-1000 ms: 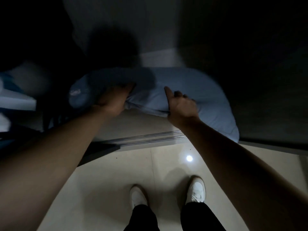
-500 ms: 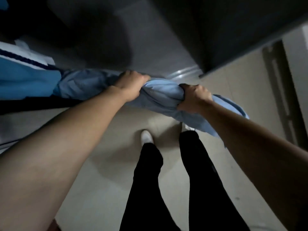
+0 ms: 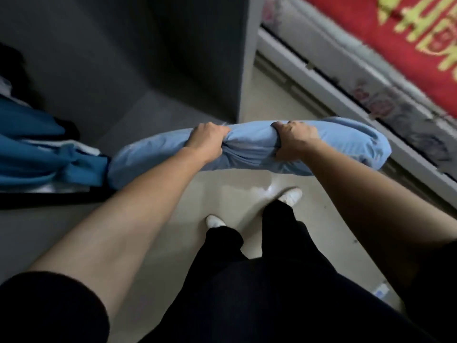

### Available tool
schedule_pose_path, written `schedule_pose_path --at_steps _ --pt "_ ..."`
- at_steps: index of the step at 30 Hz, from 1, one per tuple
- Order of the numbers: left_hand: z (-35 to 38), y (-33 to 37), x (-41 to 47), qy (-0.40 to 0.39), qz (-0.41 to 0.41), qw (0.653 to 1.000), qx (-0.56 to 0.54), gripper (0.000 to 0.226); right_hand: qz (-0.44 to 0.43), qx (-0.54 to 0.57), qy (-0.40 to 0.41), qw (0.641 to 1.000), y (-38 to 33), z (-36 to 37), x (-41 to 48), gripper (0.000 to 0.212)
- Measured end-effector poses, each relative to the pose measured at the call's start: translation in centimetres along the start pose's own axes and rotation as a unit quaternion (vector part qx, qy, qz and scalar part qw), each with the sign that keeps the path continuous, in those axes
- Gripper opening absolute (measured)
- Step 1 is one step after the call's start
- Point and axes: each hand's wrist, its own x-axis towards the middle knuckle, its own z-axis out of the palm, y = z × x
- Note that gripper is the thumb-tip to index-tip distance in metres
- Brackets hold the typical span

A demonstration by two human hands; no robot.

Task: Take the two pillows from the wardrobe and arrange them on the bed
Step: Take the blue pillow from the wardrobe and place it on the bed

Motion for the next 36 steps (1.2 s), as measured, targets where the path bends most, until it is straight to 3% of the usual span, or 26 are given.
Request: schedule_pose_path --at_steps 5,12,16,18,22,25,27,29,32,34,36 --pt "-5.6 10.0 0.5 0.047 0.08 0.996 0.008 0.037 0.063 0.001 0.069 0.996 8.3 -3.6 -7.0 0.085" --pt "-10.6 25.6 2.1 0.111 0.149 0.981 0.057 0.036 0.057 -0.002 0.117 0.991 21.2 -6.4 -13.0 0.133" --pt "-12.1 32.8 3.6 0.122 0.165 0.976 0.069 0.036 0.055 0.054 0.137 0.987 27.8 -7.0 -14.8 0.14" --pt "-12.8 35.4 4.6 0.13 0.171 0.974 0.071 0.038 0.061 0.07 0.146 0.985 30.5 -7.4 -15.0 0.129" --pt "-14.1 38.1 6.0 0.177 0.187 0.965 0.047 0.03 0.074 0.064 0.229 0.969 34.2 -10.5 -14.6 0.052" --pt "-15.5 38.1 7.8 0.23 0.167 0.959 0.004 0.028 0.076 0.089 0.288 0.95 35.5 -13.4 -13.1 0.026" --pt "-16.7 37.4 9.4 0.259 0.163 0.952 -0.025 0.032 0.072 0.095 0.316 0.941 36.2 -15.4 -11.9 0.017" --pt "-17.8 36.3 11.3 0.241 0.181 0.953 -0.036 0.061 0.071 0.087 0.339 0.934 36.9 -17.2 -10.5 0.017" --pt "-19.3 34.0 14.9 0.099 0.181 0.979 -0.003 0.123 0.08 0.073 0.363 0.926 38.0 -20.2 -7.9 0.02" --pt "-19.9 32.0 18.1 0.034 0.165 0.984 0.053 0.137 0.091 0.059 0.368 0.923 38.9 -22.6 -5.9 0.024" --pt "-20.5 30.4 21.8 0.019 0.142 0.988 0.063 0.138 0.11 0.051 0.375 0.919 39.7 -25.0 -3.9 0.027"
